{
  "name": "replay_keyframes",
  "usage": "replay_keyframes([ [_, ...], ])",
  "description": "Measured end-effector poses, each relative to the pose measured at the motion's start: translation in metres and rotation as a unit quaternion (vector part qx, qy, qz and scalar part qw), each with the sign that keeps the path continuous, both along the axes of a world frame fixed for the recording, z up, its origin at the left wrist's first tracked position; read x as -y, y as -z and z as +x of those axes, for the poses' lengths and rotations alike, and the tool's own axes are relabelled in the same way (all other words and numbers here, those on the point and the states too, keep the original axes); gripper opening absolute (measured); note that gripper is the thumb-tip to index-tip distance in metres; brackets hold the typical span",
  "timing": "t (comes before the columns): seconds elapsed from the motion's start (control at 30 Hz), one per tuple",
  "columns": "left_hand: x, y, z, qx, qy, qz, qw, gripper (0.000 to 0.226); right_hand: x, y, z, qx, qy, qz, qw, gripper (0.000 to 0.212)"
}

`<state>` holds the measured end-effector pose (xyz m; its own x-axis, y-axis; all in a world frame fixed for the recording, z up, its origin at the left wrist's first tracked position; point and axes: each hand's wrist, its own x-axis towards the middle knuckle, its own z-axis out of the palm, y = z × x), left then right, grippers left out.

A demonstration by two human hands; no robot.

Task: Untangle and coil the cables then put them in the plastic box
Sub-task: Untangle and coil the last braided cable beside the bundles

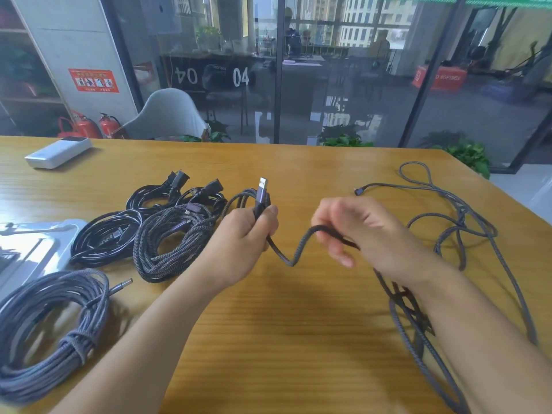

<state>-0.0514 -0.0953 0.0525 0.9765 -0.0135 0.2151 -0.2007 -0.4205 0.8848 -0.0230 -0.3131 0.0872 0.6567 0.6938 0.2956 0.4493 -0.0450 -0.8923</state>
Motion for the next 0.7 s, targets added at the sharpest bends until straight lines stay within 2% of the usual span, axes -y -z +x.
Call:
replay_keyframes([
  [0.1,-0.012,-0.008,0.0,-0.008,-0.026,-0.068,0.997,0.042,0.018,-0.01,0.0,-0.01,0.03,-0.021,0.999,0.055],
  [0.17,-0.018,-0.012,-0.001,-0.016,-0.036,-0.112,0.993,0.04,0.023,-0.012,-0.003,-0.013,-0.017,-0.111,0.994,0.045],
  [0.27,-0.019,-0.015,-0.003,-0.008,-0.037,-0.157,0.987,0.041,0.015,-0.009,-0.009,-0.046,-0.087,-0.261,0.96,0.037],
  [0.4,-0.009,-0.016,-0.005,0.018,0.017,-0.228,0.973,0.041,-0.007,0.004,-0.016,-0.07,-0.119,-0.325,0.936,0.03],
  [0.47,-0.004,-0.016,-0.007,-0.003,0.076,-0.299,0.951,0.039,-0.018,0.014,-0.016,-0.02,-0.116,-0.371,0.921,0.028],
  [0.57,-0.001,-0.018,-0.013,-0.05,0.13,-0.35,0.926,0.037,-0.026,0.028,-0.004,0.095,-0.06,-0.448,0.887,0.031],
  [0.7,-0.006,-0.021,-0.014,-0.09,0.166,-0.381,0.905,0.041,-0.015,0.037,0.022,0.14,0.027,-0.471,0.87,0.039],
])
